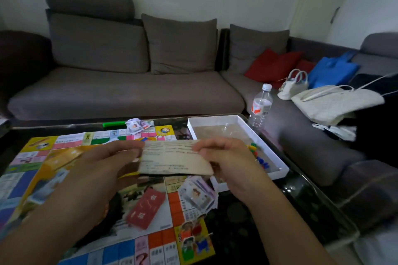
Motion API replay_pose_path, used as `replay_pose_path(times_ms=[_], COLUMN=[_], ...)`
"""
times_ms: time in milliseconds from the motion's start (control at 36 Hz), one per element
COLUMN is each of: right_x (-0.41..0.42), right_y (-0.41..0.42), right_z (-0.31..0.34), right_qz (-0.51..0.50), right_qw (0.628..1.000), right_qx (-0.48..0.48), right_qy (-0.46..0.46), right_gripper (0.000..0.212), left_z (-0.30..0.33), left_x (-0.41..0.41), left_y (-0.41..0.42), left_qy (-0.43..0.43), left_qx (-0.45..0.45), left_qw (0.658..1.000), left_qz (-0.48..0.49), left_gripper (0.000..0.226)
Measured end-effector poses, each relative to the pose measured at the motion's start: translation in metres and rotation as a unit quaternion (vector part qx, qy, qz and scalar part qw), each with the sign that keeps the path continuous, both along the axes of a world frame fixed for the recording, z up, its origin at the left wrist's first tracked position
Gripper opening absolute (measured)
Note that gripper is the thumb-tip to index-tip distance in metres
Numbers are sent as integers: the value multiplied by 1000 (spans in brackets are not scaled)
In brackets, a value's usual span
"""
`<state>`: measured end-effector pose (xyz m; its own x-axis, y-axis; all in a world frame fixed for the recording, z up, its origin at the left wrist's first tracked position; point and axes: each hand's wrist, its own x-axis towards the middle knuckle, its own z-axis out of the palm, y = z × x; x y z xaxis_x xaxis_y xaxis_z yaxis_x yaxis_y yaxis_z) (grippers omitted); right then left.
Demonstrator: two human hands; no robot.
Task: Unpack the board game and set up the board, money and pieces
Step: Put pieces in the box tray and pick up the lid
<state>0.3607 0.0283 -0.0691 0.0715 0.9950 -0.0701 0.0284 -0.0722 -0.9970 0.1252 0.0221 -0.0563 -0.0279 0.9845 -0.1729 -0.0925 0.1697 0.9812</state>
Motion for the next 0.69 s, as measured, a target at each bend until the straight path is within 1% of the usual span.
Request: replay_pose_path(times_ms=[83,139,222,250,278,333,389,417,528,639,694], right_x=[38,62,96,103,110,119,119,119,123,117,115], right_y=[11,16,26,29,33,35,31,29,29,27,25], right_z=[-15,-23,-39,-46,-56,-69,-67,-65,-63,-68,-70], right_qz=[-141,-211,-286,-299,-305,-287,-250,-248,-263,-249,-248], right_qw=[990,977,958,954,952,945,928,916,891,885,886], right_qx=[10,11,9,-5,-25,-77,-107,-110,-112,-107,-100], right_qy=[-2,7,20,6,-20,-136,-256,-296,-352,-379,-378], right_gripper=[28,30,31,32,33,38,39,41,52,60,59], left_z=[-2,-2,-2,-3,-4,-5,-7,-7,-8,-7,-6], left_x=[15,23,35,37,40,43,45,45,43,41,40], left_y=[4,5,7,8,8,9,8,8,7,4,2], left_qy=[23,36,48,53,56,68,82,90,107,117,120], left_qx=[13,13,6,4,2,-1,-4,-7,-20,-22,-25], left_qw=[1000,999,998,998,998,997,995,995,993,992,992], left_qz=[-10,-24,-34,-38,-40,-45,-50,-50,-47,-41,-39], left_gripper=[18,18,21,22,23,23,21,21,22,21,21])
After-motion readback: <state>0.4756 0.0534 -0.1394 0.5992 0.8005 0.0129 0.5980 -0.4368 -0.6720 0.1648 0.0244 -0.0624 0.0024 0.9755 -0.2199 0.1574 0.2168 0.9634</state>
